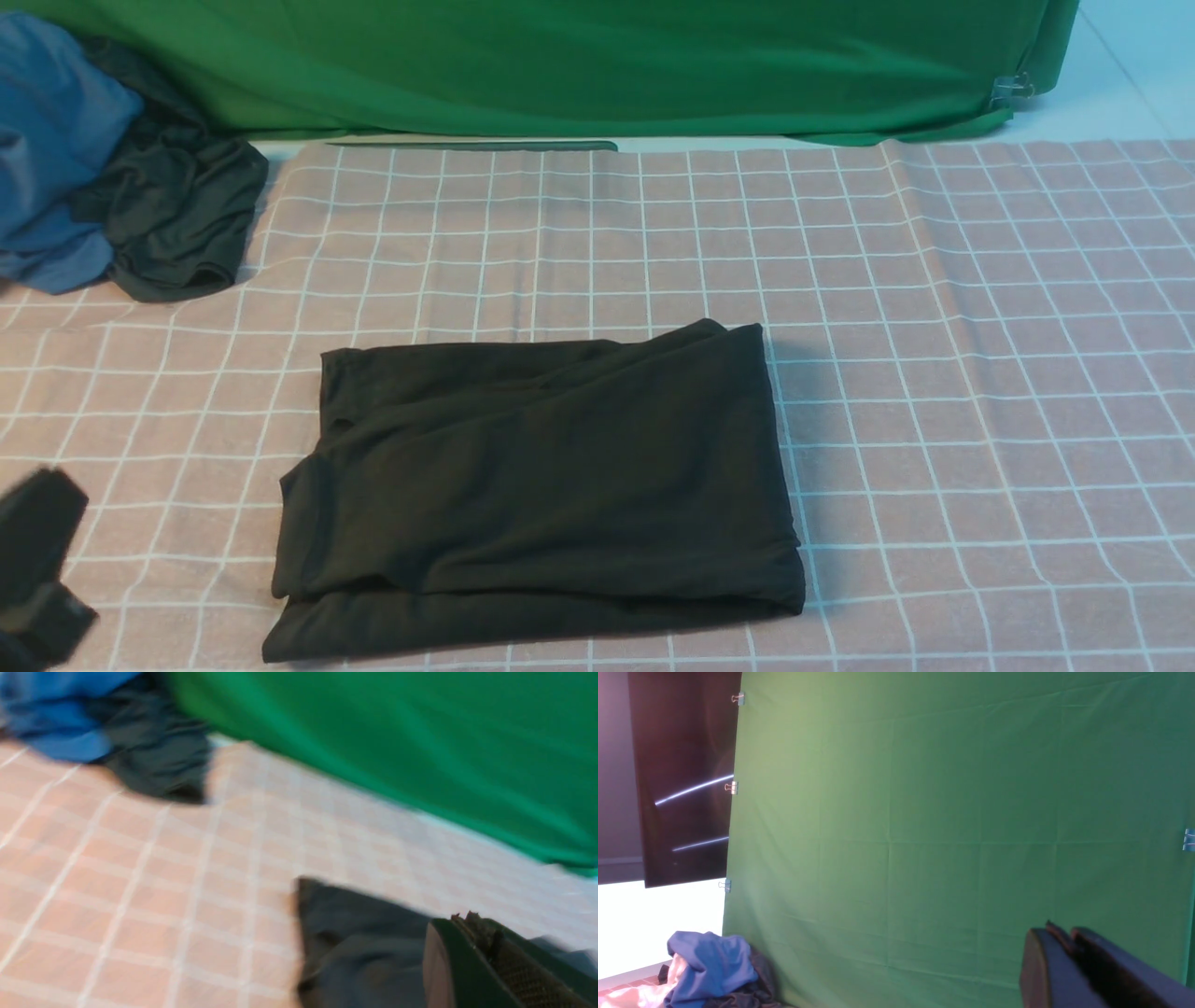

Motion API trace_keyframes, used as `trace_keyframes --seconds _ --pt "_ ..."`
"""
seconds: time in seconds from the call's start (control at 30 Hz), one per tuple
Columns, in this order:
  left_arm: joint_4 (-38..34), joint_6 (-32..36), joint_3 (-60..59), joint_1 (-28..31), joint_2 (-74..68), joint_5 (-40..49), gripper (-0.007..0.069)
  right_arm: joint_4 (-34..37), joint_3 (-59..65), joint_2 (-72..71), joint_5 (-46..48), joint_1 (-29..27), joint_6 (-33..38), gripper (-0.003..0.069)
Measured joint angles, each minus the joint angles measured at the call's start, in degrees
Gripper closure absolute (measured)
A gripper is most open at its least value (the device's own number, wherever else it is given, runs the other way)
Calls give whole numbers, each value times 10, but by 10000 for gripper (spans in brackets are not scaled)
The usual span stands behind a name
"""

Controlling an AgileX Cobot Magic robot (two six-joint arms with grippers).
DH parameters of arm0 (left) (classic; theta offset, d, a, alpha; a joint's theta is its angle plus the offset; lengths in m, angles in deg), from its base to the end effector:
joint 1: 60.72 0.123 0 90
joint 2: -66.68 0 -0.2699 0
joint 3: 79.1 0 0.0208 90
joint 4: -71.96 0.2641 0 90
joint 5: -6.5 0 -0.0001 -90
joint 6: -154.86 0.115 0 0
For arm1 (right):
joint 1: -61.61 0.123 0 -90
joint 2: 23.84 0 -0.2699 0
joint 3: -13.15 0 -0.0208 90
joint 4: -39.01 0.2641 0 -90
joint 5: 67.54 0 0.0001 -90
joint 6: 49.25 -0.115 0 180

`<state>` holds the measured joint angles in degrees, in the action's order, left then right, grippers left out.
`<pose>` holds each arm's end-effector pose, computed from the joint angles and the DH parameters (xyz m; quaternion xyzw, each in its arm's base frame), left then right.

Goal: Fold a long-sleeved shirt over a pink coffee tablecloth.

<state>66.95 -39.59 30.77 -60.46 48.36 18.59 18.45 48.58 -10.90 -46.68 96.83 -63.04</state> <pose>0.1203 -0.0016 0.2147 -0.1252 0.7585 -0.1130 0.6294 0.0298 0.0034 0.4171 -0.1456 0.5413 0.1781 0.8087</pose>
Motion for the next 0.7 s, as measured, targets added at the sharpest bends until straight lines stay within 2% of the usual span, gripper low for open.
trace_keyframes --seconds 0.13,0.27,0.7 --pt "18 -3 -65 7 54 -8 610 0 0 0 0 0 0 556" --pt "22 -6 -70 8 97 14 610 0 0 0 0 0 0 547" --pt "34 -8 -70 8 101 16 610 0 0 0 0 0 0 515"
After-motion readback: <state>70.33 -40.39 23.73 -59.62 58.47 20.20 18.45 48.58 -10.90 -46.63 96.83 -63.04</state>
